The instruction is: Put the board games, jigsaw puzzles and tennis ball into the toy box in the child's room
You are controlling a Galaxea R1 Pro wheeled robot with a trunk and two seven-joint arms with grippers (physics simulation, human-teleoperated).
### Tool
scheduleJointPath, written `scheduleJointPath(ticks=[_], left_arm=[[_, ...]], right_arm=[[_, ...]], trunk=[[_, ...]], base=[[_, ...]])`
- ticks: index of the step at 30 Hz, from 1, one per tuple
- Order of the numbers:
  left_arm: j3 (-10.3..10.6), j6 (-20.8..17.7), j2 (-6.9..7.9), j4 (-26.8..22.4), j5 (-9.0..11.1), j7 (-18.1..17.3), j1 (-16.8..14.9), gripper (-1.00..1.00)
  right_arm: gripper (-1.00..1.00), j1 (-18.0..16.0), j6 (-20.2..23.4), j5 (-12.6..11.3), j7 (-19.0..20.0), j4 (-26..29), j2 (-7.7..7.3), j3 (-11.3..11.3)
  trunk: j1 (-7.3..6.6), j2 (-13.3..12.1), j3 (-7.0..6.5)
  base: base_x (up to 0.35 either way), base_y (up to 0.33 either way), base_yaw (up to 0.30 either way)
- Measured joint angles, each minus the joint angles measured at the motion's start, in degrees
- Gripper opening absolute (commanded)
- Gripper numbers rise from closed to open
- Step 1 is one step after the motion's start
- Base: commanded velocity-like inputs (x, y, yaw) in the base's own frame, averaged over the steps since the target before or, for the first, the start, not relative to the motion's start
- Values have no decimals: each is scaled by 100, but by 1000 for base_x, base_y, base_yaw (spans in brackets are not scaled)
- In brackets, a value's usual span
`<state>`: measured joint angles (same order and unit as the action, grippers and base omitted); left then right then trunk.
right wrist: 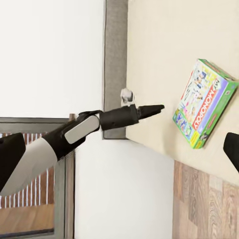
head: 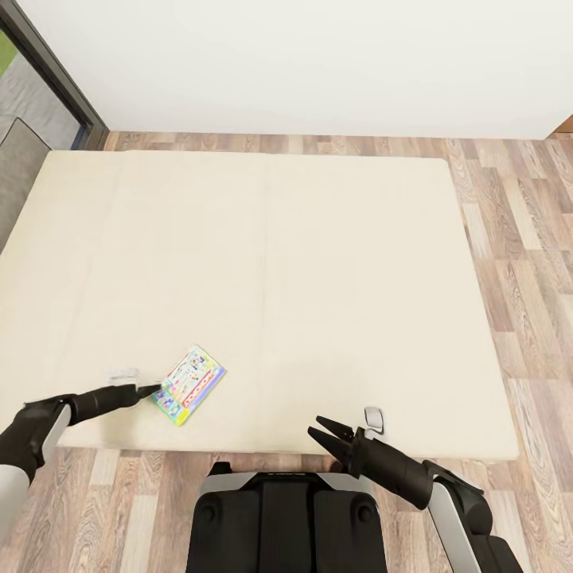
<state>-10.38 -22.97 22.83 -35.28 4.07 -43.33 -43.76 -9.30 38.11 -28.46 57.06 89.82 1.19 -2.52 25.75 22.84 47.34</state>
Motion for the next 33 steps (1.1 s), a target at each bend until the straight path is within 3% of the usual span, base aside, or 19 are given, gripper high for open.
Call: scheduleJointPath(ticks=[8, 13, 20, 27, 33], left_arm=[[10, -391, -22, -382, -42, 141, -73, 100], [30, -448, -103, -403, -87, 546, -257, 100], [66, -481, -477, -399, -102, 952, -379, 100], [96, -479, -722, -389, -110, 1194, -437, 100], [361, -469, -859, -373, -137, 1230, -450, 100]], right_arm=[[100, 0, 0, 6, -11, 0, 0, 14], [100, 5, -56, 7, -11, 6, 0, 18], [100, 6, -262, 2, -14, 8, 0, 20], [100, 7, -286, -4, -12, 7, 0, -7], [100, 8, -288, -4, -12, 7, 0, -11]], trunk=[[0, 0, 0], [0, 0, 0], [0, 0, 0], [0, 0, 0], [0, 0, 6]], base=[[0, 0, 0], [0, 0, 0], [0, 0, 0], [0, 0, 0], [0, 0, 0]])
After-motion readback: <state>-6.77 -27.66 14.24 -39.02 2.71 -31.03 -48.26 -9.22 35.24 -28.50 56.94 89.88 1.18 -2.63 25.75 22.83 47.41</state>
